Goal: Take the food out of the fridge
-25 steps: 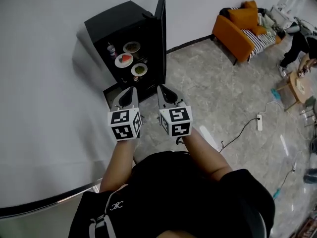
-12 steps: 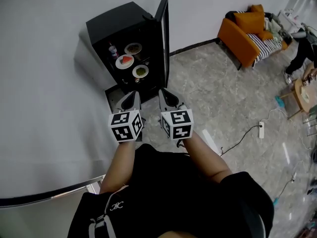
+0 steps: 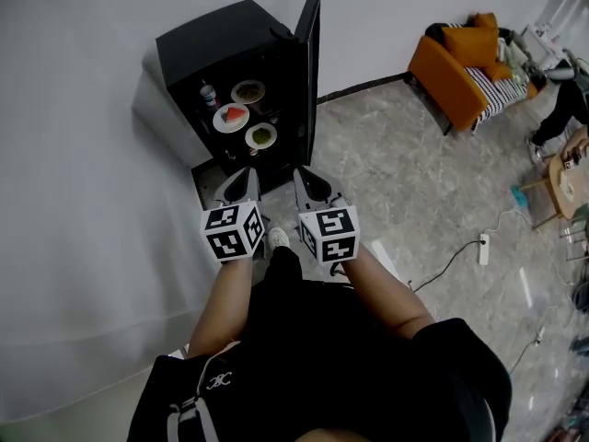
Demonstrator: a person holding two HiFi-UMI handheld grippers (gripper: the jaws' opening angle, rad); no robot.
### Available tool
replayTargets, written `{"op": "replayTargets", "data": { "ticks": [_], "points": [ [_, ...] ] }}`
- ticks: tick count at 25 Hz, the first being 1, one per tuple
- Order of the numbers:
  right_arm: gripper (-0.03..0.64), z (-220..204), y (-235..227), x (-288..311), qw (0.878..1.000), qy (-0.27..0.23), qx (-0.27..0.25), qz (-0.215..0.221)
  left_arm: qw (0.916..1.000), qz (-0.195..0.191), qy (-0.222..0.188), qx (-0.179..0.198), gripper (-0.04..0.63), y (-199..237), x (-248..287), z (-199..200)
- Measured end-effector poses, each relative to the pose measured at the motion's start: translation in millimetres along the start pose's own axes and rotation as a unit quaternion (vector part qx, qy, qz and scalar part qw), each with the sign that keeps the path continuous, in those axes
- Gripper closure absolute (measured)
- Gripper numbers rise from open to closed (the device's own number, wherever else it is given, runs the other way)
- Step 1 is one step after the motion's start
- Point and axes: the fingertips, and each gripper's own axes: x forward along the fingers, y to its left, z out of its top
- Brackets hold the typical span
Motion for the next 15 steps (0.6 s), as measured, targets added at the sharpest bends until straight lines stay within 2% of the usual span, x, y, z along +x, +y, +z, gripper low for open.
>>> {"op": "replayTargets", "data": {
  "ticks": [5, 15],
  "points": [
    [0.618, 8, -18, 59, 1.000, 0.001, -0.008, -0.002, 0.9999, -0.010, 0.000, 0.004, 0.597, 21, 52, 14],
    [0.618, 48, -50, 173, 1.000, -0.008, -0.018, -0.014, 0.9994, -0.029, 0.003, 0.020, 0.597, 71, 154, 68]
  ]
}}
